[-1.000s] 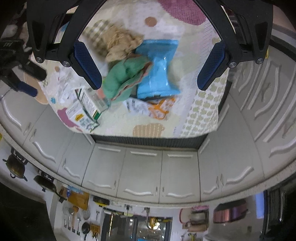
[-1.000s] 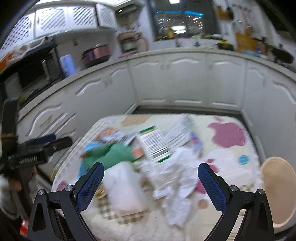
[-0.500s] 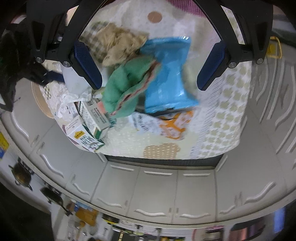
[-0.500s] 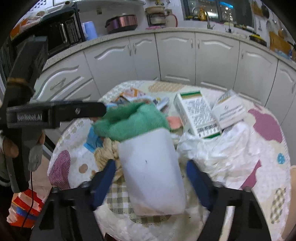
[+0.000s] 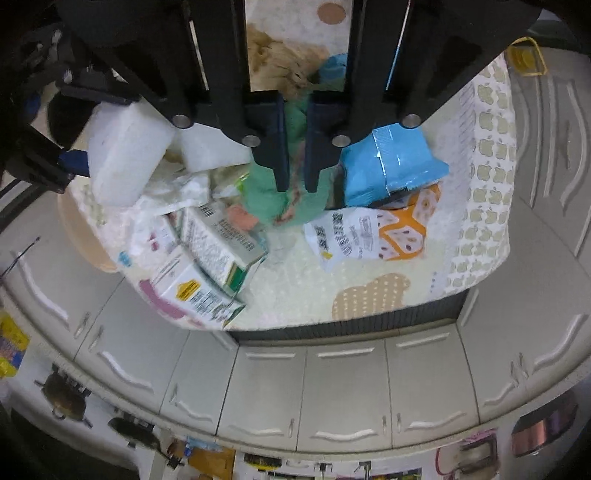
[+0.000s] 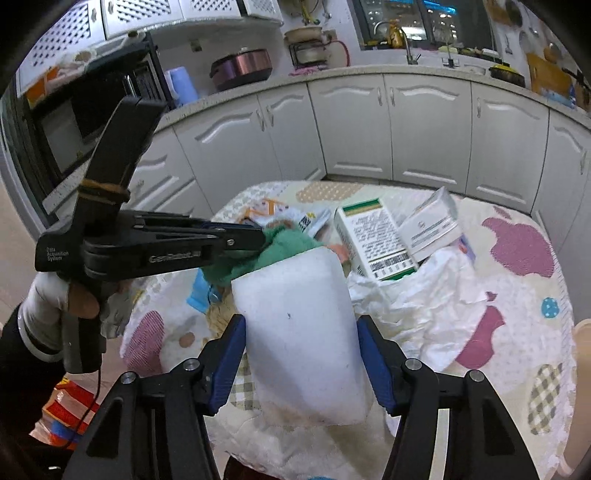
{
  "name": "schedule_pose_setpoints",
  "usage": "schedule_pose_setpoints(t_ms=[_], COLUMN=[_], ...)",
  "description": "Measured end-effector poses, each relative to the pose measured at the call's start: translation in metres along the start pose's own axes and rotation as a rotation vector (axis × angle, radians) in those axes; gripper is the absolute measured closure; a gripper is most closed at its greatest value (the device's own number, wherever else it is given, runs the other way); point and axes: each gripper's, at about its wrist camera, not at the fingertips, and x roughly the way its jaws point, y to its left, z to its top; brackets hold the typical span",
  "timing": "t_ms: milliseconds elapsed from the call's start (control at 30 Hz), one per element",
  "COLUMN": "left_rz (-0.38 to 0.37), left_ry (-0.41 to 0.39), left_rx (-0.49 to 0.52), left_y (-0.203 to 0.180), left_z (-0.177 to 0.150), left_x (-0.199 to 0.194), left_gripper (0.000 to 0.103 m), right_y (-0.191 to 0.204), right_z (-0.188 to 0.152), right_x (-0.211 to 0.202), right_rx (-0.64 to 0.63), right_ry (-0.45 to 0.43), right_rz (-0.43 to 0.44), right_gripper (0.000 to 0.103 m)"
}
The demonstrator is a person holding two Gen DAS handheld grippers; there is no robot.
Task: Collect trash
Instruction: 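Lift the white container and green cloth and carry both toward the beige bin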
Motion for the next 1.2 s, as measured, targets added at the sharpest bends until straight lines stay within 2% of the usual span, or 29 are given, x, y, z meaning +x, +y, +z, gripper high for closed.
schedule_pose_setpoints(t_ms=[133,300,367,400,433,467,567,600,633,667,733,867,1000,1133,1200], left_rz=[0.004,0.053,0.062,0.062,0.062,0.065,0.079,0.085,0.078,0.065,0.055,0.023,0.064,0.087,0.125], left_ry=[-0.049,-0.021,0.007,0.022,0.031,0.039,0.056,0.051,0.049,0.054,0.040,0.000,-0.002,0.012,0.028], left_rx=[0.006,0.025,0.019,0.019,0.018,0.014,0.004,0.002,0.001,-0.003,-0.014,-0.019,0.025,0.002,-0.006], left_y=[-0.003,-0.006,-0.003,-0.003,-0.003,-0.003,-0.002,-0.001,-0.001,-0.002,0.000,-0.001,-0.008,-0.005,-0.003], left_z=[0.004,0.002,-0.001,-0.004,-0.005,-0.006,-0.006,-0.006,-0.005,-0.005,-0.003,0.001,0.000,-0.003,-0.005], left_x=[-0.021,-0.022,-0.015,-0.009,-0.003,0.003,0.019,0.022,0.022,0.022,0.014,-0.008,-0.018,-0.011,-0.004], left_gripper=[0.099,0.096,0.082,0.066,0.058,0.058,0.058,0.064,0.087,0.093,0.100,0.100,0.100,0.099,0.098], right_y=[-0.009,-0.016,-0.015,-0.014,-0.014,-0.014,-0.015,-0.016,-0.018,-0.020,-0.025,-0.037,-0.043,-0.043,-0.044], right_z=[0.002,0.002,0.001,0.001,-0.001,-0.001,-0.003,-0.002,-0.004,-0.005,-0.006,-0.006,-0.008,-0.009,-0.010], right_x=[-0.022,-0.035,-0.037,-0.038,-0.038,-0.039,-0.039,-0.041,-0.042,-0.044,-0.048,-0.058,-0.066,-0.069,-0.070], right_rx=[0.015,0.045,0.041,0.038,0.035,0.031,0.028,0.028,0.028,0.029,0.039,0.073,0.089,0.074,0.068], right_ry=[-0.042,-0.063,-0.065,-0.061,-0.058,-0.055,-0.054,-0.056,-0.059,-0.062,-0.067,-0.095,-0.108,-0.110,-0.107], right_rz=[-0.013,-0.013,-0.013,-0.012,-0.012,-0.014,-0.018,-0.019,-0.021,-0.024,-0.027,-0.027,-0.016,-0.008,-0.008], right_gripper=[0.044,0.044,0.043,0.043,0.043,0.043,0.043,0.043,0.043,0.043,0.043,0.043,0.043,0.043,0.042])
